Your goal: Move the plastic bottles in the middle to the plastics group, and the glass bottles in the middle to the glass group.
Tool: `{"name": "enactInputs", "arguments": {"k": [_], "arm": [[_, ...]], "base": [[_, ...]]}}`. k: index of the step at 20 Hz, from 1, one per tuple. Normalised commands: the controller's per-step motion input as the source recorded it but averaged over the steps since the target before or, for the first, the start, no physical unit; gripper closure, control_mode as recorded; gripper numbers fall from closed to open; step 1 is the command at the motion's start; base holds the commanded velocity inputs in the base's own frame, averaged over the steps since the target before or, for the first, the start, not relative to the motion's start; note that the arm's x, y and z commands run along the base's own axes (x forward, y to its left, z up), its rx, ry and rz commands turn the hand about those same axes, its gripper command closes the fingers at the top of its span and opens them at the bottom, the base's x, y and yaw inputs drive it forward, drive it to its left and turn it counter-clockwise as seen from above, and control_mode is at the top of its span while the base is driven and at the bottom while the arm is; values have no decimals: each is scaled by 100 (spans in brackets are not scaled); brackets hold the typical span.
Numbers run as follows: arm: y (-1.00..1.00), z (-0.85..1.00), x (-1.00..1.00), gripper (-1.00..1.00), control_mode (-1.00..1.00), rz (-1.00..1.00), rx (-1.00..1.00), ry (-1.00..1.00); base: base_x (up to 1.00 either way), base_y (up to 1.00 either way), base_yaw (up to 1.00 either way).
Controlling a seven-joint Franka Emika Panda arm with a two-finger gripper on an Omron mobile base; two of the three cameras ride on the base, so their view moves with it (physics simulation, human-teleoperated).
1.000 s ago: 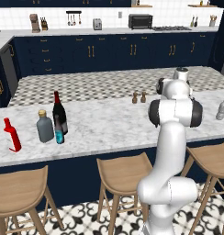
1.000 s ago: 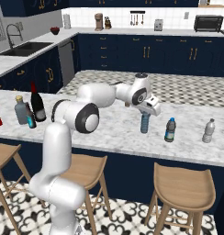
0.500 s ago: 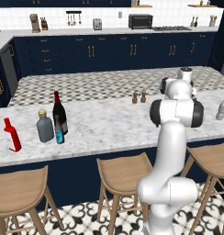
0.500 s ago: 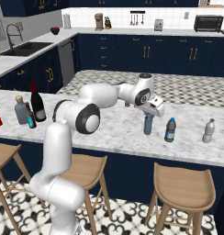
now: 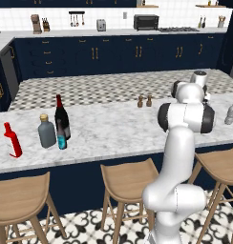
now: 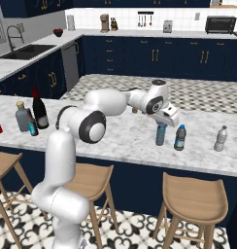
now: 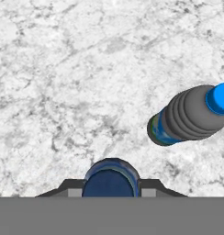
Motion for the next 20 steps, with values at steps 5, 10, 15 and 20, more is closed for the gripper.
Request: {"name": "enactInputs", "arguments": {"k": [5,10,15,20], "arm": [[-5,-10,0,100,-100,0,0,0],[0,-25,0,100,-100,0,0,0],[0,-11,0,100,-100,0,0,0],[0,-12,0,100,-100,0,0,0]], "base": [[0,0,0],[0,0,0],[0,0,0],[0,0,0]]}}
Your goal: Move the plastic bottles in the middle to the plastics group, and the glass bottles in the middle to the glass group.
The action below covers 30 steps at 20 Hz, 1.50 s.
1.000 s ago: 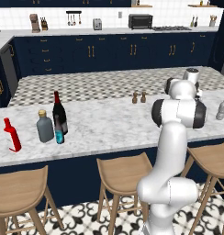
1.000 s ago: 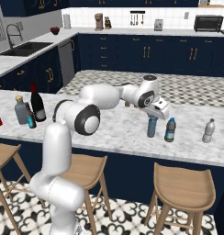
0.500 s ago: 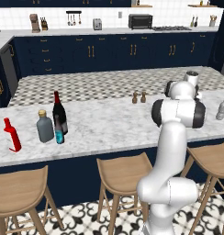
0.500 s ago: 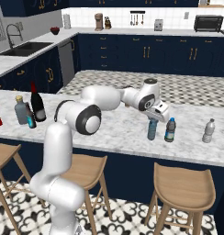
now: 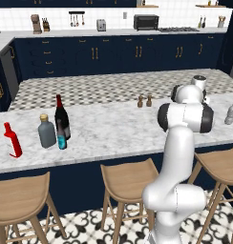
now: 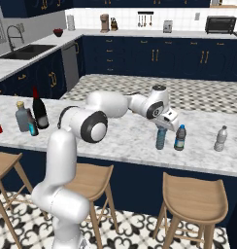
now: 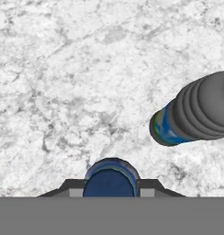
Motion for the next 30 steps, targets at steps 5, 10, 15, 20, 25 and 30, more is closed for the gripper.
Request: {"name": "enactInputs", "arguments": {"k": [5,10,15,20,25,30], "arm": [[-5,7,3,100,-100,-1,0,-3],[-4,2,4,100,-100,-1,0,0],[0,0,2,-100,-100,0,0,0],[0,0,0,-100,-100,0,0,0],[0,0,0,-100,-100,0,0,0],[0,0,0,-100,-100,0,0,0]], "base": [[0,0,0],[0,0,0],[0,0,0],[0,0,0],[0,0,0],[0,0,0]]}}
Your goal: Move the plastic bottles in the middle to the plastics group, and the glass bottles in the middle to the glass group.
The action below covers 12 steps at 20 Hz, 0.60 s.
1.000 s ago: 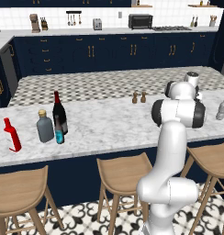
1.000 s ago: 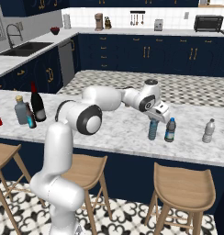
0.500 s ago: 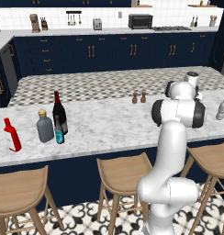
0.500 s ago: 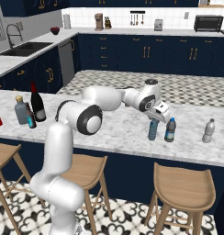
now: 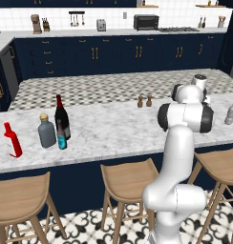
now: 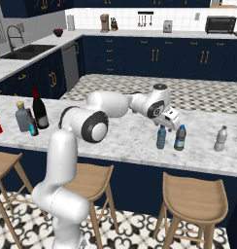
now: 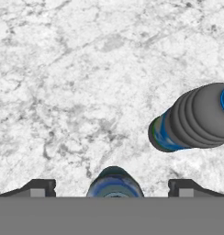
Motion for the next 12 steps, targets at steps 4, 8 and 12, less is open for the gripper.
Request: {"name": "enactInputs", "arguments": {"k": [4,8,12], "arm": [[0,10,-9,-100,-100,0,0,-1],[24,20,-38,-100,-100,0,0,-2],[42,3,-91,-100,-100,5,0,-10]], "base": [[0,0,0],[0,0,0],[0,0,0]]}}
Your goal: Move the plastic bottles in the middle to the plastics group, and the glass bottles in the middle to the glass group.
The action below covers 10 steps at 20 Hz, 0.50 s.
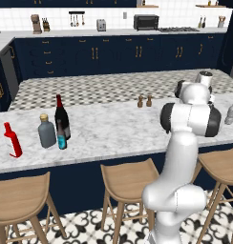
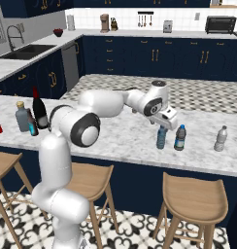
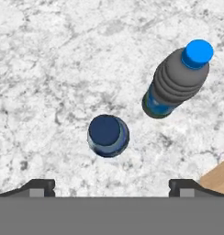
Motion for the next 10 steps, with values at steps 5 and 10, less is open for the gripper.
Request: {"name": "enactInputs", "arguments": {"k": [5,10], "arm": [[71,0,-99,-100,-100,10,0,-5],[100,4,-71,-100,-100,28,-12,-4]], "base": [[0,0,0],[0,0,0]]}}
